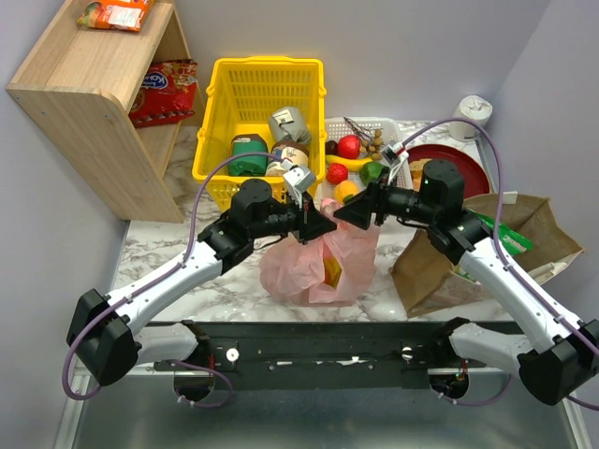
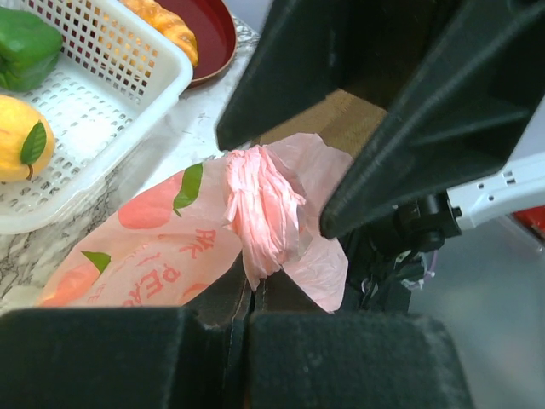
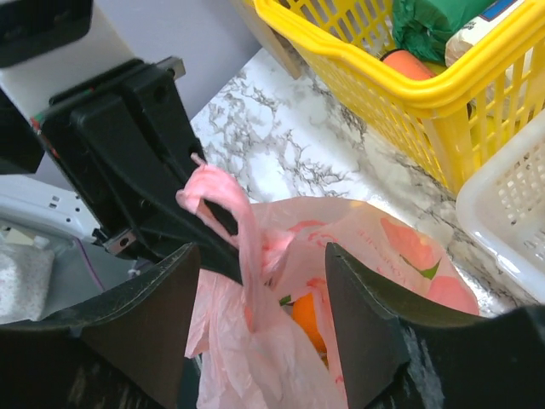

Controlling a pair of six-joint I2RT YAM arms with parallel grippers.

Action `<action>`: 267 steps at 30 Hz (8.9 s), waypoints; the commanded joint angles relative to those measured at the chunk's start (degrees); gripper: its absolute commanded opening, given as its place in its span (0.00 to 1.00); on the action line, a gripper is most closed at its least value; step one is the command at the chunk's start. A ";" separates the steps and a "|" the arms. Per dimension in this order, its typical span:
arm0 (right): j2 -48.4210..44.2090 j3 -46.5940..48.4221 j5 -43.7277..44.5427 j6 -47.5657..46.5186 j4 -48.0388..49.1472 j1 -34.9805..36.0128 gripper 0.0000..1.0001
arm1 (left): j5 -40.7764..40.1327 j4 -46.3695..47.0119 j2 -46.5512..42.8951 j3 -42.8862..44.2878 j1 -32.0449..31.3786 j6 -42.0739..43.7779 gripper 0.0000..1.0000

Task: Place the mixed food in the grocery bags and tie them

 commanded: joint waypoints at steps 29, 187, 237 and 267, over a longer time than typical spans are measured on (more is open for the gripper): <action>0.78 -2.94 -3.37 7.24 6.08 -1.03 0.55 | 5.41 1.63 -6.04 -3.56 -0.24 11.83 0.00; -16.28 -4.08 28.27 -24.29 -18.45 24.20 0.89 | 20.00 -10.77 -1.12 2.68 4.25 5.68 0.00; -5.29 2.68 40.93 -15.87 -21.78 22.26 0.01 | 2.88 -18.50 -6.04 -0.04 -4.28 21.32 0.00; -4.41 1.63 32.14 -15.17 -18.88 22.17 0.01 | 5.41 -16.30 -0.86 0.13 -4.98 20.18 0.58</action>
